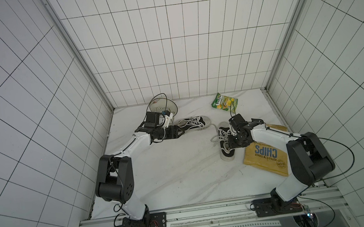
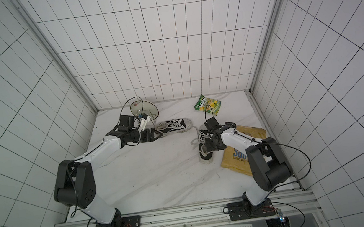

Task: Tie the shoes
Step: Move the shoe to the center of the board.

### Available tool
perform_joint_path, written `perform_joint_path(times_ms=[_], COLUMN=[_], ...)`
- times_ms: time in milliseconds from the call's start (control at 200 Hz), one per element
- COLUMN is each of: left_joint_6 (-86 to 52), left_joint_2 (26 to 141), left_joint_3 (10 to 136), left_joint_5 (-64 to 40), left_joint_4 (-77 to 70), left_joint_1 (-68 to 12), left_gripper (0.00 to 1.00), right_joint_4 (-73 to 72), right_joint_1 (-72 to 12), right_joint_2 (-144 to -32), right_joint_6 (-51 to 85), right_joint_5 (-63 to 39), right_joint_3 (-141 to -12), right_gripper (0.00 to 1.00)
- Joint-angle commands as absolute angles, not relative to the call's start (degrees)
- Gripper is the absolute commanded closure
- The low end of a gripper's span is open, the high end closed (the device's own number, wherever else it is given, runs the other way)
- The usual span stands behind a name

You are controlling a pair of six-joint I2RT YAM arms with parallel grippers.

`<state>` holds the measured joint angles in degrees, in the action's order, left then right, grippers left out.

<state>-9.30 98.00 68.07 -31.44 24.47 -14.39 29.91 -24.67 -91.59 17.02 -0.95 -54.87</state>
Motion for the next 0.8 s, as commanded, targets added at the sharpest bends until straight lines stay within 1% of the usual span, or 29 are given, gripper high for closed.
perform_joint_path(times_ms=[0,170,270,325,500,610,700,795], left_joint_6=[-7.7,-8.3,-8.5,-8.3,-7.9,-7.1,-6.9,-7.1], left_joint_2=[102.3,109.6,113.1,115.0,119.5,118.9,116.9,113.6], left_joint_3=[73.2,82.0,86.1,88.1,92.1,90.4,87.5,83.6], left_joint_5=[-20.4,-16.1,-16.0,-16.3,-18.3,-19.9,-21.0,-22.8], left_joint_4=[28.5,30.8,31.5,32.2,36.9,40.7,44.2,48.1], left_joint_1=[-14.4,-14.5,-14.6,-14.7,-15.5,-16.5,-17.3,-18.4], left_gripper=[0.26,0.34,0.39,0.43,0.57,0.61,0.66,0.67], right_joint_4=[32.6,35.0,36.1,36.7,37.4,37.3,36.5,34.9], right_joint_1=[-23.0,-22.9,-22.9,-22.9,-23.2,-23.3,-23.7,-24.7], right_joint_2=[-90.3,-85.8,-82.1,-80.2,-75.7,-75.3,-76.4,-78.3], right_joint_6=[15.1,14.0,13.8,13.7,13.7,13.2,12.7,13.3], right_joint_5=[1.6,-0.1,-2.4,-3.9,-7.5,-8.5,-9.1,-10.4], right_joint_3=[-57.0,-59.3,-58.9,-58.6,-57.5,-57.7,-58.1,-59.2], right_gripper=[0.48,0.27,0.19,0.16,0.14,0.14,0.14,0.16])
